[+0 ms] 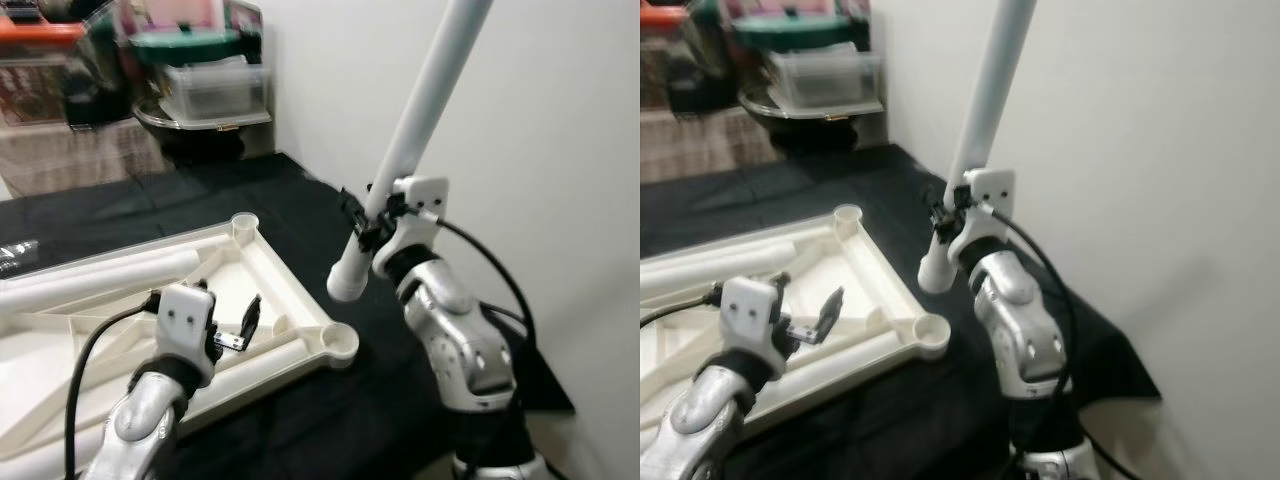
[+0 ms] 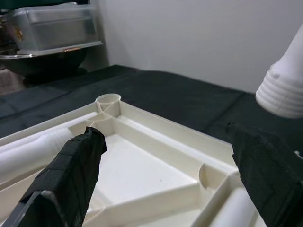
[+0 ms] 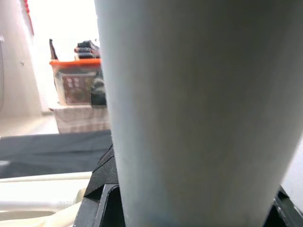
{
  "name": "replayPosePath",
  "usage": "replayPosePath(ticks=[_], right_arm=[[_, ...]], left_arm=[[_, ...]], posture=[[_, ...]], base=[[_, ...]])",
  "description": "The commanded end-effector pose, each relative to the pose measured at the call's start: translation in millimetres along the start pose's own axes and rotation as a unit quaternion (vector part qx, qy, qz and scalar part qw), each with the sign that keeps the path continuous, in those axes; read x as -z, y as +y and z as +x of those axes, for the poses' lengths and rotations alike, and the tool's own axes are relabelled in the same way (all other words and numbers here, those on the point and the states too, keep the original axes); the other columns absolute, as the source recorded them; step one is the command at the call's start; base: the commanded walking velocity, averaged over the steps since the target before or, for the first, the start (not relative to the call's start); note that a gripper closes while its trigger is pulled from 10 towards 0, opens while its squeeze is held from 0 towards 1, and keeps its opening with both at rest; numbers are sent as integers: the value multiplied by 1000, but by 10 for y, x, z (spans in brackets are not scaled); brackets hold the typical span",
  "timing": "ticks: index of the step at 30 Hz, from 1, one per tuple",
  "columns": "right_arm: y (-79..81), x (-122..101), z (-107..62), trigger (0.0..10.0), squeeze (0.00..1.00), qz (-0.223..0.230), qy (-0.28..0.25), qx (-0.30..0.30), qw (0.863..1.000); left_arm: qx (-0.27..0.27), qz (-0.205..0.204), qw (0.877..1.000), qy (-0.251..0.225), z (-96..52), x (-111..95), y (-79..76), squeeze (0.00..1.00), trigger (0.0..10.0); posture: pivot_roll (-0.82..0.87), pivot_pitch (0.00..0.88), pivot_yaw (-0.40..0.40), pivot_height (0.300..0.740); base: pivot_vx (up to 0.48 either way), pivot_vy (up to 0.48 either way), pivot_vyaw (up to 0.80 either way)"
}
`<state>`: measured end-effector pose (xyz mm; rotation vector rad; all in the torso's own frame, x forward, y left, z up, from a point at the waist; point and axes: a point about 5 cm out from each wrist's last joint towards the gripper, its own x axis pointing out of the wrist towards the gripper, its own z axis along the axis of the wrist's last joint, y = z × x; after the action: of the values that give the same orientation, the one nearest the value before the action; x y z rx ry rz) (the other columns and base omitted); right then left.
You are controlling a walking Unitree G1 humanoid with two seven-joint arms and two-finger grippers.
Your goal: Building children table
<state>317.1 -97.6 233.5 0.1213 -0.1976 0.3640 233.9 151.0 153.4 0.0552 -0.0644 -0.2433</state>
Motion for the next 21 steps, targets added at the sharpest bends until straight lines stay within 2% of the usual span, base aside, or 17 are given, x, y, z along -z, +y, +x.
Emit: replayPosePath(ticks=[1, 7, 21], right_arm=[[-24, 22, -11, 10000, 0, 1, 2, 8, 1000], [-21, 32, -6, 10000, 0, 0, 4, 6, 1000], [-39, 59, -16, 10000, 0, 7, 9, 12, 1000]], left_arm=[[-3, 2, 1000, 9, 26, 38, -1, 0, 10000], [-14, 8, 1000, 11, 53, 49, 19, 0, 10000], [-54, 6, 998, 28, 80, 112, 97, 0, 10000]], posture=[[55, 0, -69, 740], [55, 0, -67, 740], [52, 0, -61, 740]], base=[[0, -409, 0], [0, -462, 0], [0, 0, 0]])
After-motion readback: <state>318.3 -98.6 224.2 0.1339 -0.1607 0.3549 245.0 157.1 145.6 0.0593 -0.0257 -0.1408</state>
